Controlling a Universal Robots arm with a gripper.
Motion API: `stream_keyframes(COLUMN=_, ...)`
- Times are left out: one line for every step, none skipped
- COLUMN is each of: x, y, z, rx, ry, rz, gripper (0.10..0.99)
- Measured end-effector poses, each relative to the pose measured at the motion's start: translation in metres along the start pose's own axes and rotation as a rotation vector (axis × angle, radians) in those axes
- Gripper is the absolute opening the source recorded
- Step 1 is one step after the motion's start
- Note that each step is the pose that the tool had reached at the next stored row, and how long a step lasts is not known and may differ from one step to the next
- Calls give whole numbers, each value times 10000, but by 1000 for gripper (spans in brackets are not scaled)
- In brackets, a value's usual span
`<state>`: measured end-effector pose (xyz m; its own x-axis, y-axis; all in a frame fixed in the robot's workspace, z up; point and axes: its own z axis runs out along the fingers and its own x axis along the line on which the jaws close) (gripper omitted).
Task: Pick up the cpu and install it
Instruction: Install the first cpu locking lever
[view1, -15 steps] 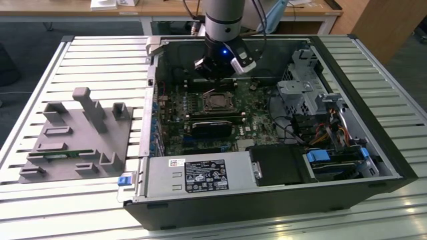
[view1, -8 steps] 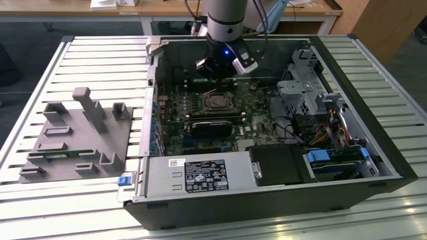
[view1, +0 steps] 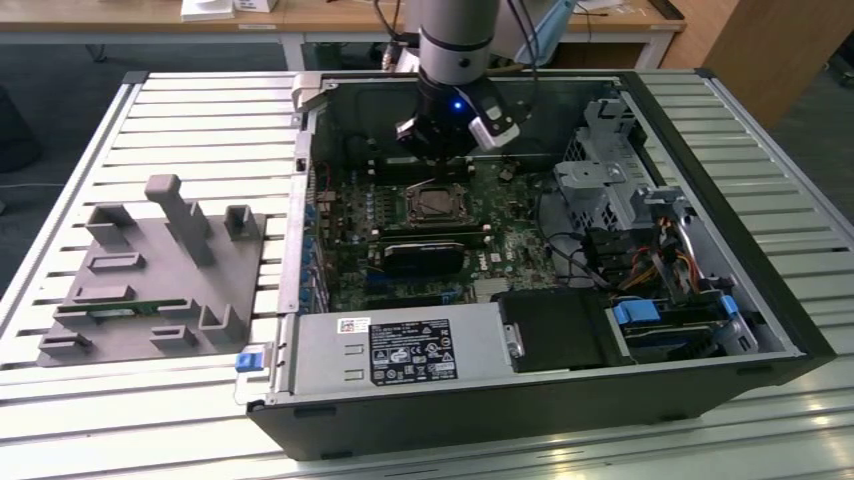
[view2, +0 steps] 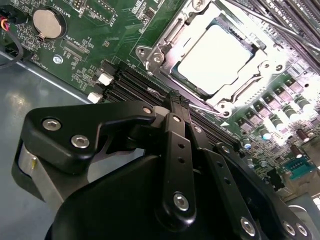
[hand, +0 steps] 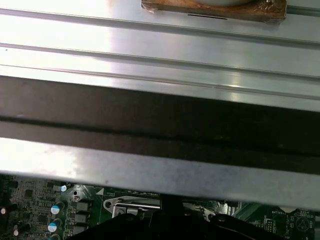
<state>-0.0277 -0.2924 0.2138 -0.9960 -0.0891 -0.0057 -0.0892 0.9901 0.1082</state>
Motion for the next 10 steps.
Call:
stream_keyframes(x=-6, y=1, z=4, rx=-2, ry=4, rz=1, gripper=106)
stream_keyframes(x=-12, y=3, z=7, rx=-2, ry=9, rz=1, gripper=106)
stream_keyframes(x=-17, y=4, z=11, rx=-2, ry=14, rz=2, gripper=106)
stream_keyframes(x=-23, y=5, z=14, rx=-1, ry=20, rz=2, gripper=106)
stream_keyframes(x=-28, y=6, z=18, rx=-1, ry=23, rz=3, gripper=106)
stream_keyframes(x=-32, y=7, z=21, rx=0, ry=28, rz=3, gripper=106)
stream_keyframes(x=-37, y=8, z=25, rx=0, ry=31, rz=3, gripper=106)
stream_keyframes(x=-41, y=8, z=30, rx=-2, ry=33, rz=3, gripper=106)
stream_keyframes(x=-45, y=8, z=35, rx=-3, ry=36, rz=4, gripper=106)
stream_keyframes(x=-49, y=8, z=40, rx=-3, ry=39, rz=4, gripper=106)
